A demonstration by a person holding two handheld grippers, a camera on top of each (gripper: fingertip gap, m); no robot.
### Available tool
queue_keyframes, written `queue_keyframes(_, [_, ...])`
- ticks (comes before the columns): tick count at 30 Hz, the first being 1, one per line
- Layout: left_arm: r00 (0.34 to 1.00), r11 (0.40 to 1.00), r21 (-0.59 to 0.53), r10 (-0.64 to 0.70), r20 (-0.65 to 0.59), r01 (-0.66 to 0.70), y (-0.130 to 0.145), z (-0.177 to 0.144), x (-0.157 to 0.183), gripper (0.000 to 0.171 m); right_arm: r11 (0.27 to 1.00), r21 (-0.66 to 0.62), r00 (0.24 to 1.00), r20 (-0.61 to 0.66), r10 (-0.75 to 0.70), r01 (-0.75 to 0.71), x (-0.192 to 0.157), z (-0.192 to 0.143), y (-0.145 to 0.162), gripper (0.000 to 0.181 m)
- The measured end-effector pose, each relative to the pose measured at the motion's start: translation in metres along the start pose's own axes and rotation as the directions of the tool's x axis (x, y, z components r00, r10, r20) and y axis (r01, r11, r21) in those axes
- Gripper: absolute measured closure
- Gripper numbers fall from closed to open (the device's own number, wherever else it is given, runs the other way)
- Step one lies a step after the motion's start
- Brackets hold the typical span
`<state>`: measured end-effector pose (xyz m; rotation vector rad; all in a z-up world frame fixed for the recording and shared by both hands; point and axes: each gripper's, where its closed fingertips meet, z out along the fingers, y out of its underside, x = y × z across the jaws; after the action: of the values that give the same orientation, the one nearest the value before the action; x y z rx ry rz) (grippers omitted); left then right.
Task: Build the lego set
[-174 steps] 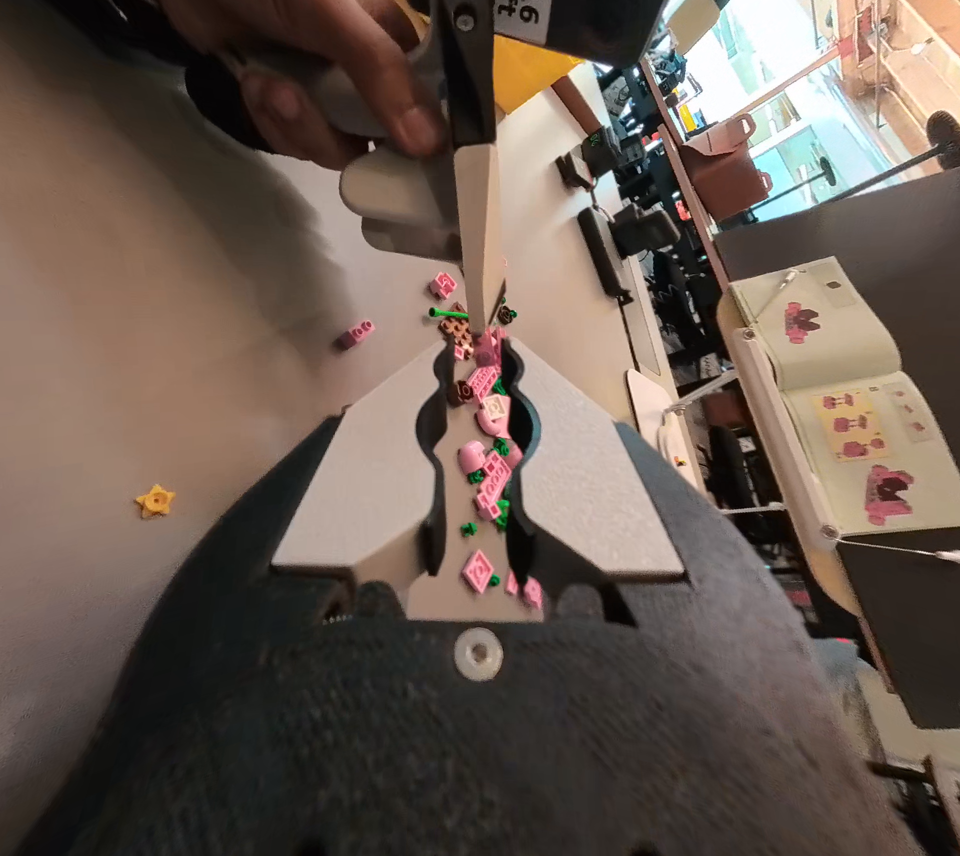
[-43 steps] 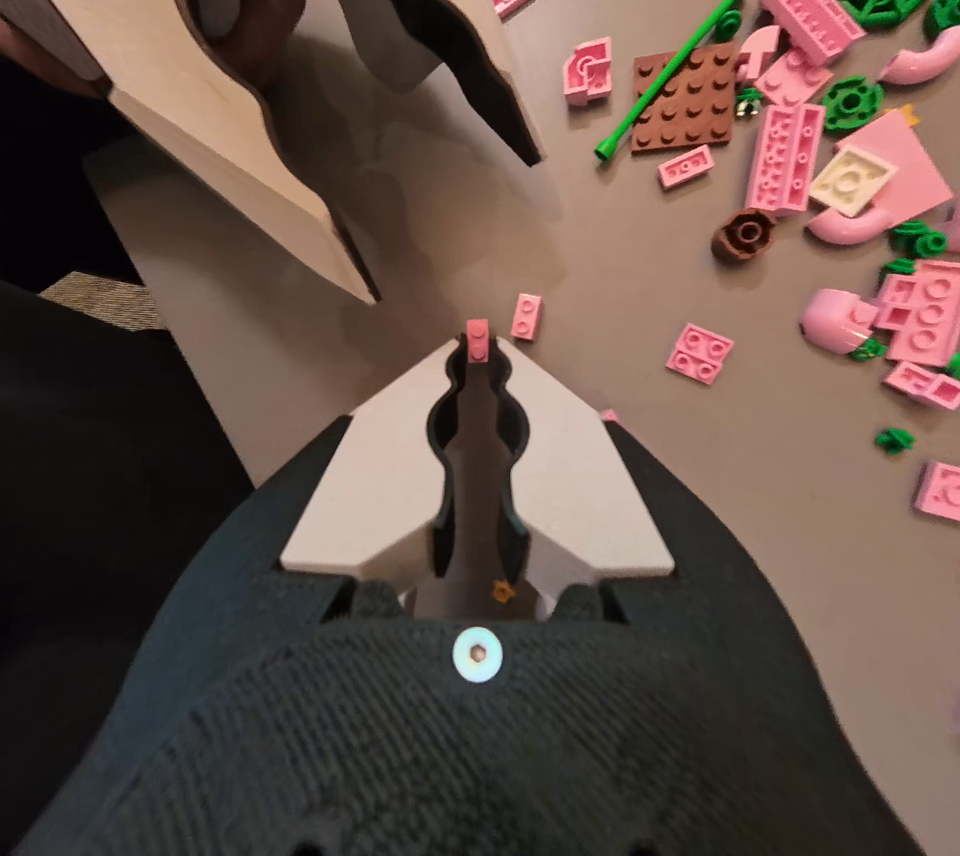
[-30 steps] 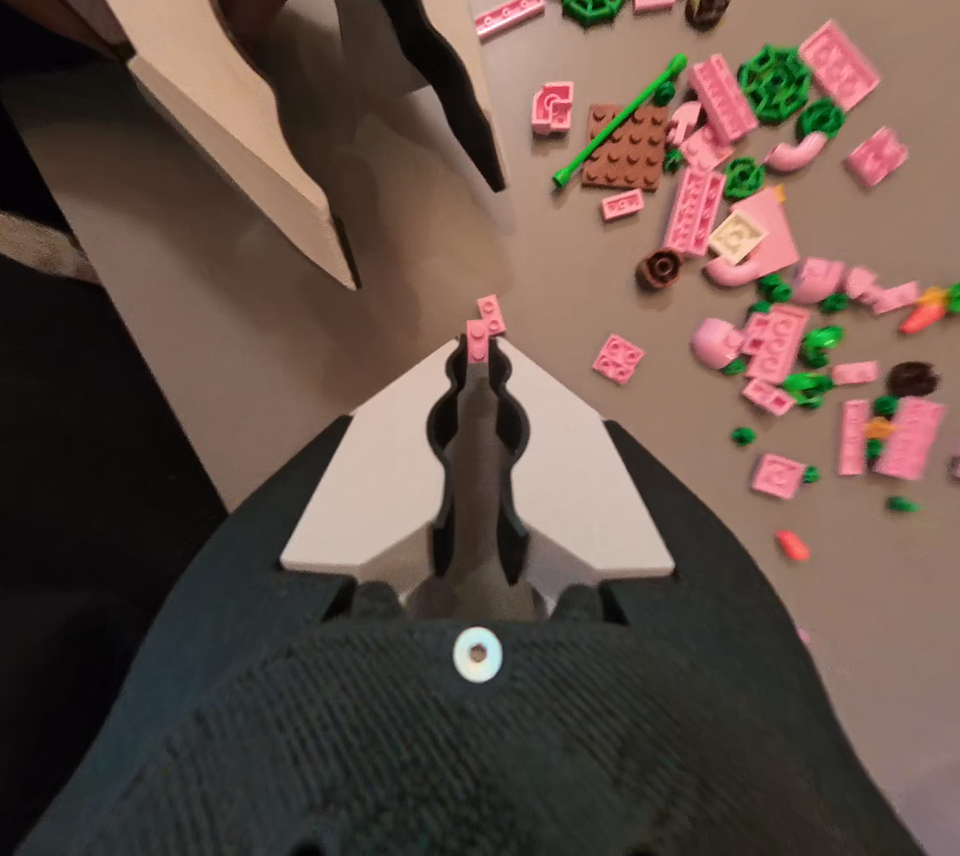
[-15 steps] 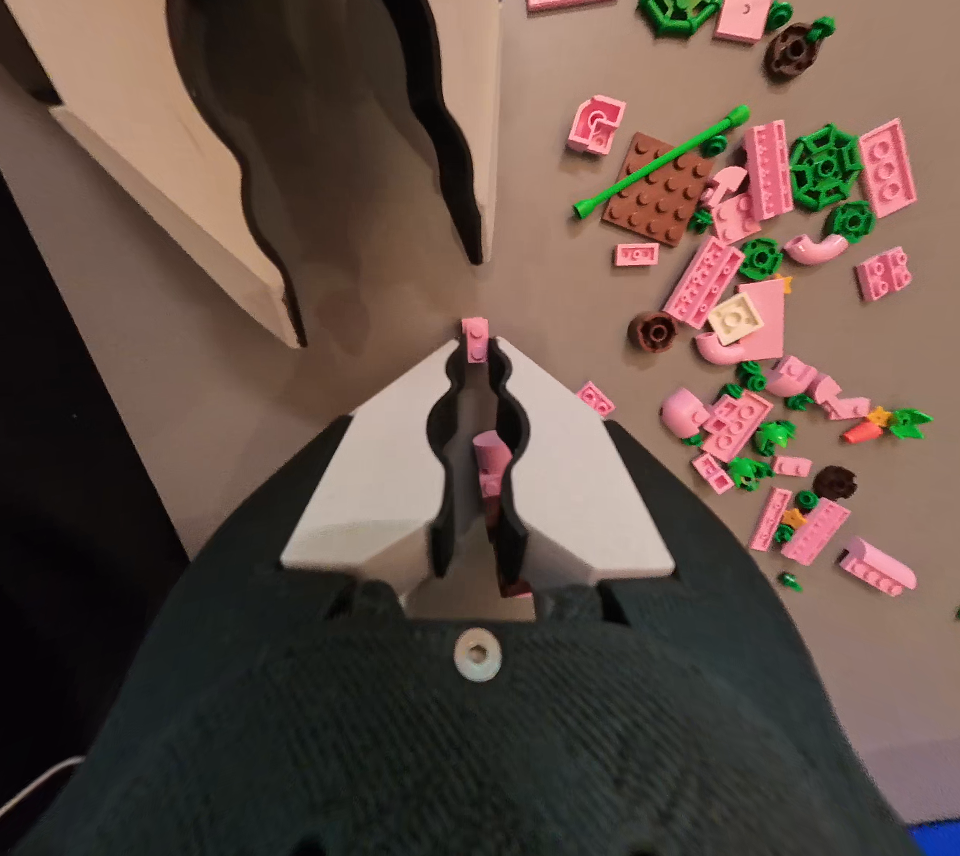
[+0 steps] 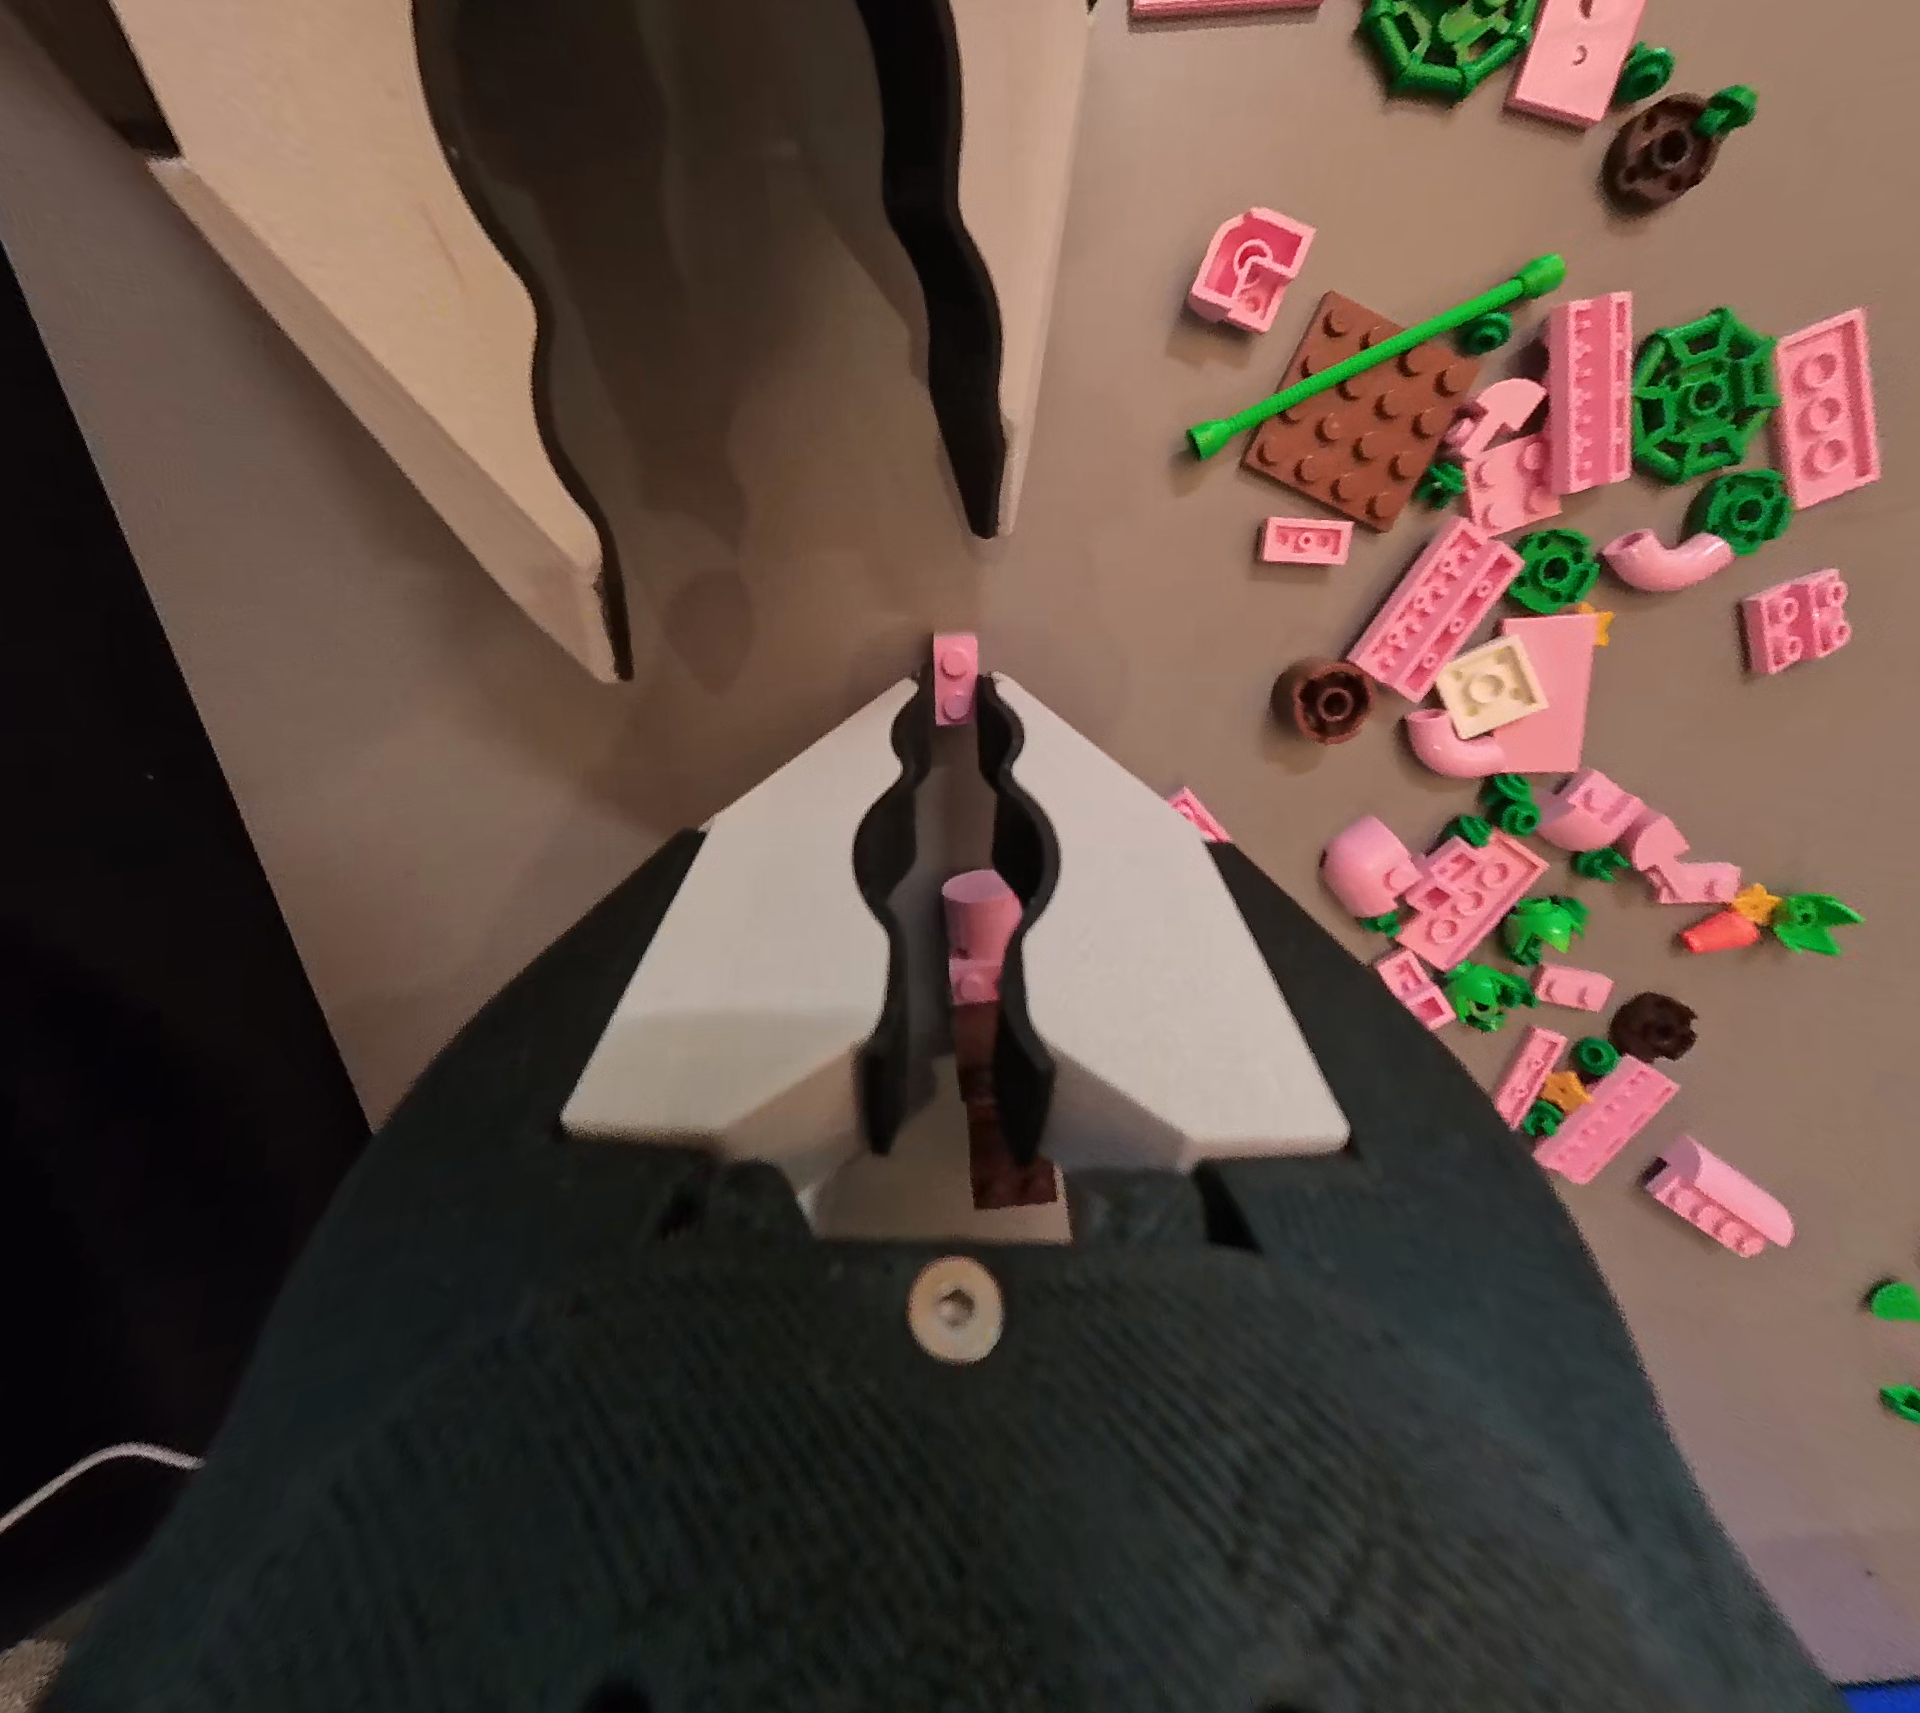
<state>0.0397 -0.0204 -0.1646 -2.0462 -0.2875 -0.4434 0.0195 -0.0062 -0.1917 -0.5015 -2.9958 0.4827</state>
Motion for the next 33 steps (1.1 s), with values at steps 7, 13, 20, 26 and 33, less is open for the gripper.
queue_keyframes(7, [1.000,1.000,-0.005,0.000,-0.001,0.000,0.001,0.001,0.000,0.113,0.999,-0.025,0.999,-0.014,-0.038,0.037,0.000,0.001,0.000,0.175])
queue_keyframes(13, [1.000,1.000,-0.012,0.006,0.000,-0.006,0.002,0.001,0.001,0.113,1.000,0.012,1.000,0.015,-0.023,0.023,-0.002,0.004,-0.002,0.174])
queue_keyframes(20, [1.000,1.000,-0.009,0.003,0.003,-0.003,0.001,0.001,0.000,0.113,0.999,0.012,0.999,-0.009,-0.049,0.049,-0.003,0.010,-0.001,0.174])
queue_keyframes(26, [0.998,0.997,0.049,-0.065,-0.004,0.065,-0.006,-0.004,-0.005,0.111,0.982,0.107,0.977,-0.166,-0.137,0.156,0.005,-0.005,-0.012,0.174])
queue_keyframes(33, [0.944,0.922,0.255,-0.234,-0.232,0.291,-0.038,-0.029,-0.002,0.131,0.865,0.297,0.850,-0.472,-0.234,0.403,0.006,-0.059,-0.045,0.175])
